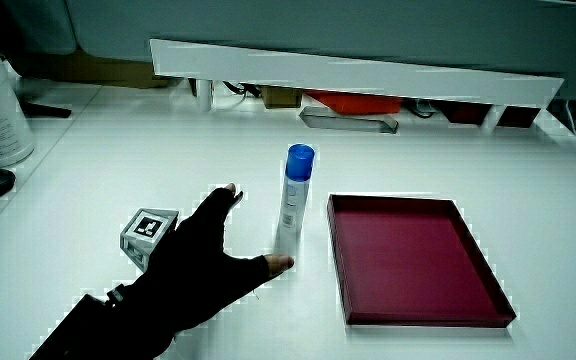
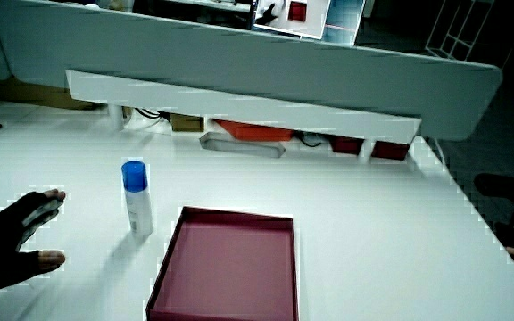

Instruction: Pick glue from desk

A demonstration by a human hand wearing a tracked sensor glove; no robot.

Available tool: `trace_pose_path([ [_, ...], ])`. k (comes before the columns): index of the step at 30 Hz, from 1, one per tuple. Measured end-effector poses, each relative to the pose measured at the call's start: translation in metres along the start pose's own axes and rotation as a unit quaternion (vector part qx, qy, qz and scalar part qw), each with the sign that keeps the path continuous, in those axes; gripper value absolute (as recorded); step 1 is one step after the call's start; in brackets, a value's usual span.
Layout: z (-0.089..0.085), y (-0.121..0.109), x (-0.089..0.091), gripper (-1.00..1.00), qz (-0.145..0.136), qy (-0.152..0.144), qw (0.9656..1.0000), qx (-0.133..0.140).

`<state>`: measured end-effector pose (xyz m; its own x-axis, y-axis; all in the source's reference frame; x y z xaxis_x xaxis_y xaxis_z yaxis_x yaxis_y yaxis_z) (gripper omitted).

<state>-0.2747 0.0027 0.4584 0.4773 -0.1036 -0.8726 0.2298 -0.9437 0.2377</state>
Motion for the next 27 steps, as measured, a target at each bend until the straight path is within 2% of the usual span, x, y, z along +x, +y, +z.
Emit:
trace_pose_path([
  [8,-0.012,0.037,0.007,0.0,0.046,-0.008,0.9989,0.005],
  [9,-0.014,0.041,0.009,0.0,0.046,-0.015,0.9988,0.005],
  [10,-0.015,0.045,0.009,0.0,0.032,-0.018,0.9993,0.006],
  [11,-0.016,0.047,0.012,0.0,0.041,-0.022,0.9989,0.008],
  [13,-0.018,0.055,0.008,0.0,0.037,-0.022,0.999,0.013],
  [14,-0.019,0.057,0.009,0.0,0.05,-0.026,0.9983,0.014],
  [15,-0.02,0.06,0.008,0.0,0.045,-0.033,0.9983,0.018],
  [17,-0.022,0.066,0.002,0.0,0.07,-0.034,0.9967,0.024],
  [18,-0.023,0.07,0.001,0.0,0.054,-0.042,0.9973,0.029],
  [22,-0.028,0.078,-0.002,0.0,0.06,-0.046,0.9966,0.033],
  [27,-0.034,0.084,-0.003,0.0,0.045,-0.038,0.9975,0.04],
])
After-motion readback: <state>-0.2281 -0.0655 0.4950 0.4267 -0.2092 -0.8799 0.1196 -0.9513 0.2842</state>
